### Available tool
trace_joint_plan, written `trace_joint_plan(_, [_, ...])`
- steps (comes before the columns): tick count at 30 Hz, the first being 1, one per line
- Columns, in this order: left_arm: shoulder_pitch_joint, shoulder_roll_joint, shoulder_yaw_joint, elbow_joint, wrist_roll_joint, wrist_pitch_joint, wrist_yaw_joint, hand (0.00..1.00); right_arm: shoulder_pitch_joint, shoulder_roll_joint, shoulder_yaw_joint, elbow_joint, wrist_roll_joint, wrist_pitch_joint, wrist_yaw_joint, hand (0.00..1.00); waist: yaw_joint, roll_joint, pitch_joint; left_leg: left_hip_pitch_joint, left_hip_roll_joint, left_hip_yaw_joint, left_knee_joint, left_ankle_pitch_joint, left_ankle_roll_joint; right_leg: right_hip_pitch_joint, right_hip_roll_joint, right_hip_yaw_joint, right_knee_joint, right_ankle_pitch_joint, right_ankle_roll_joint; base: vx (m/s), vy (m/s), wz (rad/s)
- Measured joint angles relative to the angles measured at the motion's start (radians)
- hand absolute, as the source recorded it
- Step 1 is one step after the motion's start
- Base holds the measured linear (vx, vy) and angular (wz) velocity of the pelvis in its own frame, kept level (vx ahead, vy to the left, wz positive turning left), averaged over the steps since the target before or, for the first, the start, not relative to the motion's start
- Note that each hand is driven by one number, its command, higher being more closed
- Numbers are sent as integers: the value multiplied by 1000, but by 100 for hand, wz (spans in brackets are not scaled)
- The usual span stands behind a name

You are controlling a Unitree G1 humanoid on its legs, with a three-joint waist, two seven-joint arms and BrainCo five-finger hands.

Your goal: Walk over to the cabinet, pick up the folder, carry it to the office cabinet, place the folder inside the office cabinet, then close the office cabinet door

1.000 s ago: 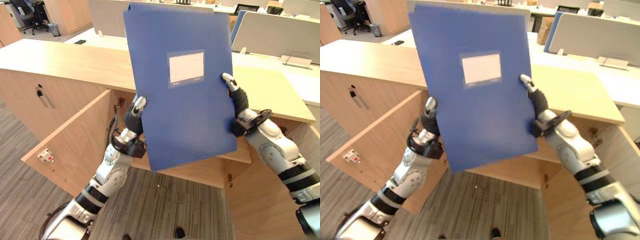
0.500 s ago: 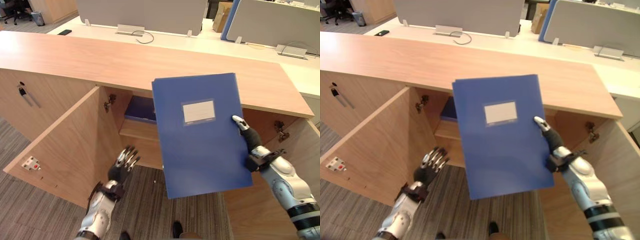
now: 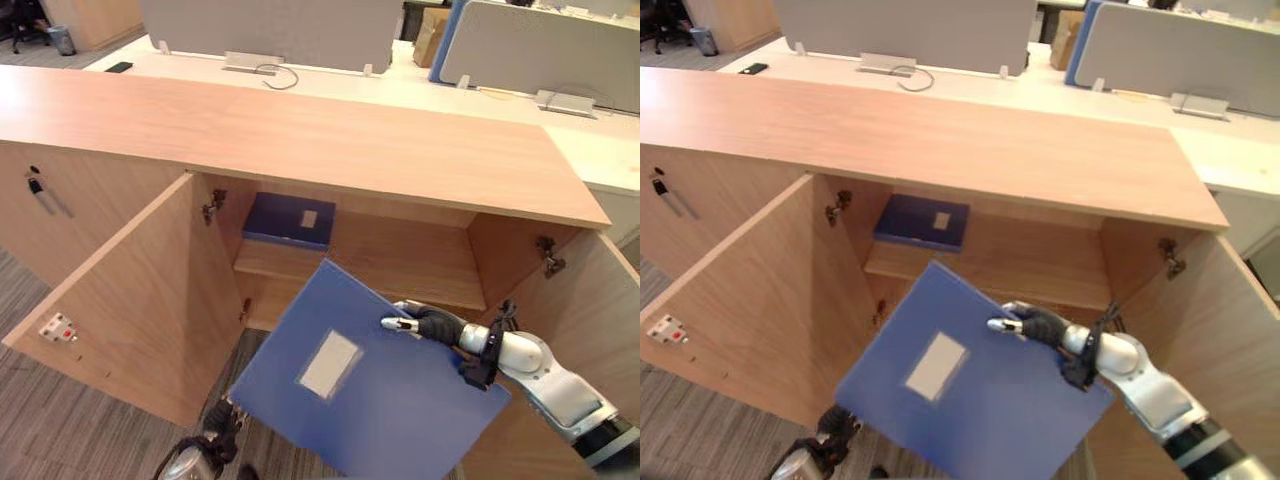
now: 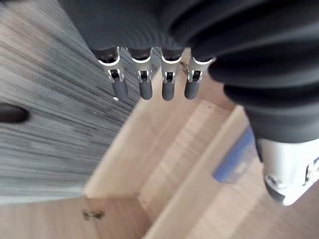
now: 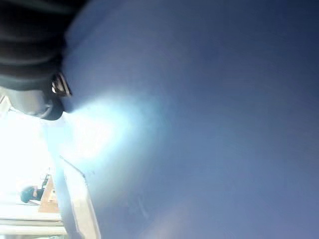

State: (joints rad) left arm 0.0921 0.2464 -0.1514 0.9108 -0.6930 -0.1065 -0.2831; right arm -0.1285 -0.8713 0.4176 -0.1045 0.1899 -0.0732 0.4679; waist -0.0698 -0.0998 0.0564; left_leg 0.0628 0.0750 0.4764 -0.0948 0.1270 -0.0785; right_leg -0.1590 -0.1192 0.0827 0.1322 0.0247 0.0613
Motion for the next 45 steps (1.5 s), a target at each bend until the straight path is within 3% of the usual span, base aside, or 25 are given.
trace_joint_plan(1, [0,0,10,25,22,1,2,0,-16,0,16,0,-28,-1,1,100,2,-2,1,11,3,12,0,-3,-3,1,4,1,4,-4,-19,-35,25,-67])
trace_joint_plan(3, [1,-3,53,101,103,4,15,0,-66,3,87,-2,-121,-9,6,100,12,2,2,34,29,64,1,-16,-20,-13,-5,-115,26,-35,-187,-42,16,-78])
trace_joint_plan(4, [1,-2,72,123,145,6,19,0,-73,11,108,-5,-158,-15,11,100,17,0,3,38,39,88,1,-19,-23,-20,-19,-190,31,-40,-239,-88,16,-83])
trace_joint_plan(5, [2,-1,102,153,192,8,22,0,-77,33,130,-5,-193,-20,15,100,24,-2,4,37,47,118,0,-21,-25,-31,-31,-237,31,-39,-243,-101,5,-77])
trace_joint_plan(7, [0,-8,138,182,256,12,31,0,-86,74,130,9,-235,-31,24,100,24,-5,7,39,51,144,0,-22,-27,-38,-37,-258,32,-36,-238,-72,-10,-50])
trace_joint_plan(10, [1,-27,218,196,372,19,55,0,-123,195,93,177,-286,-34,29,100,22,1,11,44,53,152,1,-21,-36,-32,-44,-273,10,15,-148,-28,-18,-9])
trace_joint_plan(11, [-1,-37,243,195,402,19,62,0,-126,256,39,272,-286,-29,16,100,30,8,13,40,58,145,1,-22,-39,-19,-40,-285,-21,34,-108,-4,-43,14])
trace_joint_plan(12, [-1,-50,263,196,420,19,66,0,-133,307,-30,366,-281,-21,-4,100,32,19,20,34,68,132,1,-22,-40,0,-32,-304,-51,45,-92,4,-52,20])
trace_joint_plan(16, [2,-88,294,193,442,22,90,0,-163,436,-252,649,-125,6,-120,100,51,66,22,9,92,111,6,-6,-51,18,-11,-335,-99,84,-42,41,-50,17])
trace_joint_plan(19, [-1,-118,294,160,453,21,109,0,-205,479,-408,846,63,14,-242,100,63,106,28,8,113,84,7,-2,-57,41,6,-369,-112,82,-37,24,-34,19])
trace_joint_plan(22, [-23,-128,288,124,452,19,128,0,-263,508,-525,1006,252,16,-328,100,69,117,32,7,124,67,7,1,-62,53,14,-389,-113,76,-37,-8,-10,16])
trace_joint_plan(27, [-39,-133,273,96,425,12,149,0,-287,548,-680,1055,558,10,-396,100,69,145,51,9,120,39,11,5,-62,73,2,-415,-104,64,-32,-54,27,17])
trace_joint_plan(31, [-39,-133,273,93,417,12,169,0,-322,584,-752,1061,681,-5,-424,100,71,158,90,0,140,24,73,-26,-60,70,-13,-430,-27,6,-35,-68,-8,15])
trace_joint_plan(34, [-35,-133,274,96,416,12,178,0,-353,622,-790,1073,783,-37,-443,100,86,166,99,-67,197,5,234,-105,-52,35,-11,-430,61,-45,-45,-24,-87,1])
trace_joint_plan(38, [-38,-135,278,96,417,13,179,0,-432,648,-863,1082,934,-111,-502,100,105,190,143,-131,264,-9,401,-157,0,-2,-8,-441,199,-120,-70,12,-126,10])
trace_joint_plan(43, [-92,-138,273,93,417,13,182,0,-567,641,-908,1082,968,-154,-560,100,89,191,196,-272,260,-88,492,-157,2,-150,-94,-490,442,-252,-95,-43,-124,43])
trace_joint_plan(45, [-97,-138,274,93,414,13,190,0,-613,625,-909,1082,968,-161,-581,100,89,191,229,-296,249,-117,521,-170,22,-174,-122,-495,517,-305,-93,-87,-160,39])
